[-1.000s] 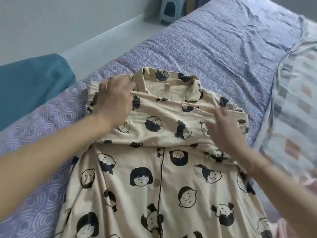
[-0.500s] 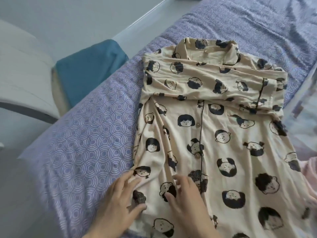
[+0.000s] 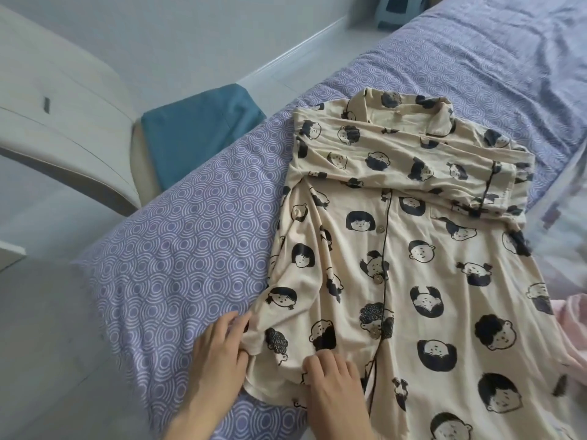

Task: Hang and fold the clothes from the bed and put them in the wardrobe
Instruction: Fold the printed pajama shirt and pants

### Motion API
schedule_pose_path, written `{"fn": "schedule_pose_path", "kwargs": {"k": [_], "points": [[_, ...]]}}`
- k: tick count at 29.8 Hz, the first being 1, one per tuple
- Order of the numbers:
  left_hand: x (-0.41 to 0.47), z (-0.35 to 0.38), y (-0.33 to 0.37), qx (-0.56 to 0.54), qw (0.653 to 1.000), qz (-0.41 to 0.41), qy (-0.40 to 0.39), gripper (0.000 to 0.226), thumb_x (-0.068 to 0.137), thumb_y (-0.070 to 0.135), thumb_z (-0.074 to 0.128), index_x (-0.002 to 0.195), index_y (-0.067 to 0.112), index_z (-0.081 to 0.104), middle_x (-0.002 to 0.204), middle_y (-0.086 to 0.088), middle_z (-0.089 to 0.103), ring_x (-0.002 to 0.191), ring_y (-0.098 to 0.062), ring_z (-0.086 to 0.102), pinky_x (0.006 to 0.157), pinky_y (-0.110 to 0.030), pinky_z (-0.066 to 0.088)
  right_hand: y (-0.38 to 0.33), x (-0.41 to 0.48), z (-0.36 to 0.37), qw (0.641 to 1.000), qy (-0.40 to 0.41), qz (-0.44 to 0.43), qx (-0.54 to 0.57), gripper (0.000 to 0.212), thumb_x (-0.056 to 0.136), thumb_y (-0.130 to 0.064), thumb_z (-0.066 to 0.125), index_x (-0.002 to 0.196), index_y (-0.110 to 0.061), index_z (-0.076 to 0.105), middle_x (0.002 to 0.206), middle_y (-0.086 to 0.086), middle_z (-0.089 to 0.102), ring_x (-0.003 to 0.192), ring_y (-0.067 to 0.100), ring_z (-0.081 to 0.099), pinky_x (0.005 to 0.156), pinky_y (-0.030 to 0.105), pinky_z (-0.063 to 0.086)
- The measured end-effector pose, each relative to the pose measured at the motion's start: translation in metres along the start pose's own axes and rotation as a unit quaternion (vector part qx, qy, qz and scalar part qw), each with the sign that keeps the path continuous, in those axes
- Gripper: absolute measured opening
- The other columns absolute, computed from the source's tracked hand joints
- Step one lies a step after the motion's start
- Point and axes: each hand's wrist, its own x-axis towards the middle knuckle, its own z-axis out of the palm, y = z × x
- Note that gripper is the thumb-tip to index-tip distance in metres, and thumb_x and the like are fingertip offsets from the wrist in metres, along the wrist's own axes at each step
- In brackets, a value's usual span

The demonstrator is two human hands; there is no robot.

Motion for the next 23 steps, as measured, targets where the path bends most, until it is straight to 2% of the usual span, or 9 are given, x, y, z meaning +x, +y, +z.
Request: {"fn": "schedule_pose_path", "kwargs": {"k": [4, 7, 10, 13, 15, 17, 19, 21, 23], "points": [[0.011, 0.007, 0.013, -0.109, 0.981, -0.159, 0.0, 0.039, 0.072, -0.006, 0.067, 0.106, 0.012, 0.066, 0.101, -0.004, 0.063, 0.096, -0.028, 0.059, 0.083, -0.039, 0.047, 0.008, 0.004, -0.006, 0.997, 0.08, -0.003, 0.004, 0.019, 0.064, -0.014, 0.041, 0.081, -0.023, 0.04, 0.068, -0.002, 0.051, 0.062, 0.014, 0.041, 0.059, 0.029, 0.024], [0.011, -0.005, 0.028, -0.287, 0.917, -0.266, 0.082, 0.035, 0.08, -0.008, 0.056, 0.078, 0.027, 0.058, 0.081, 0.005, 0.063, 0.081, -0.024, 0.059, 0.064, -0.017, 0.044, 0.011, 0.0, -0.02, 0.99, 0.135, -0.004, 0.026, 0.025, 0.065, -0.007, 0.04, 0.086, -0.021, 0.044, 0.084, -0.001, 0.046, 0.067, 0.016, 0.036, 0.059, 0.025, 0.03], [-0.011, -0.022, 0.035, -0.317, 0.881, -0.256, 0.24, 0.028, 0.082, 0.005, 0.064, 0.072, 0.028, 0.053, 0.07, 0.008, 0.06, 0.065, -0.002, 0.057, 0.053, -0.011, 0.039, 0.015, -0.009, -0.03, 0.985, 0.171, 0.005, 0.016, 0.021, 0.065, -0.006, 0.039, 0.08, -0.021, 0.042, 0.083, 0.0, 0.038, 0.067, 0.019, 0.036, 0.057, 0.027, 0.028], [-0.044, -0.023, 0.02, -0.274, 0.868, -0.186, 0.371, 0.004, 0.077, 0.026, 0.063, 0.08, 0.024, 0.061, 0.073, 0.014, 0.06, 0.061, 0.001, 0.053, 0.054, -0.016, 0.038, 0.012, -0.021, -0.034, 0.986, 0.168, -0.007, -0.008, 0.011, 0.07, -0.009, 0.043, 0.066, -0.018, 0.05, 0.069, 0.001, 0.047, 0.062, 0.017, 0.033, 0.055, 0.028, 0.025], [-0.055, -0.015, 0.009, -0.254, 0.88, -0.181, 0.357, 0.018, 0.079, 0.025, 0.06, 0.084, 0.008, 0.065, 0.071, 0.006, 0.06, 0.06, -0.004, 0.051, 0.054, -0.017, 0.038, 0.012, -0.035, -0.024, 0.994, 0.105, -0.025, -0.021, 0.003, 0.068, -0.02, 0.048, 0.066, -0.02, 0.046, 0.067, -0.001, 0.047, 0.064, 0.015, 0.034, 0.058, 0.026, 0.024], [-0.055, -0.009, 0.004, -0.221, 0.893, -0.218, 0.326, 0.032, 0.081, 0.031, 0.058, 0.084, 0.001, 0.068, 0.066, -0.007, 0.054, 0.059, -0.01, 0.047, 0.055, -0.022, 0.038, 0.013, -0.047, -0.016, 1.0, 0.01, -0.024, -0.014, 0.013, 0.062, -0.03, 0.048, 0.072, -0.023, 0.042, 0.076, -0.004, 0.039, 0.068, 0.013, 0.039, 0.062, 0.023, 0.026], [-0.048, -0.01, 0.008, -0.243, 0.885, -0.247, 0.31, 0.038, 0.079, 0.038, 0.057, 0.083, 0.003, 0.069, 0.076, -0.005, 0.057, 0.066, -0.008, 0.051, 0.061, -0.018, 0.04, 0.018, -0.052, -0.01, 0.999, -0.031, -0.021, -0.001, 0.02, 0.058, -0.032, 0.043, 0.076, -0.024, 0.038, 0.082, -0.004, 0.034, 0.072, 0.012, 0.041, 0.063, 0.023, 0.027], [-0.041, -0.016, 0.018, -0.303, 0.865, -0.267, 0.299, 0.025, 0.076, 0.046, 0.061, 0.086, 0.025, 0.07, 0.085, 0.016, 0.061, 0.074, 0.002, 0.055, 0.066, -0.008, 0.041, 0.018, -0.045, -0.013, 0.998, -0.056, -0.017, 0.013, 0.022, 0.055, -0.031, 0.038, 0.077, -0.027, 0.035, 0.082, -0.007, 0.034, 0.072, 0.01, 0.038, 0.061, 0.023, 0.028], [-0.035, -0.023, 0.034, -0.395, 0.834, -0.285, 0.26, 0.011, 0.081, 0.038, 0.067, 0.084, 0.047, 0.063, 0.084, 0.033, 0.063, 0.077, 0.013, 0.056, 0.067, 0.0, 0.04, 0.017, -0.037, -0.021, 0.994, -0.088, 0.006, 0.061, 0.024, 0.054, -0.027, 0.036, 0.077, -0.032, 0.036, 0.076, -0.015, 0.041, 0.07, 0.005, 0.04, 0.061, 0.019, 0.032]]}}
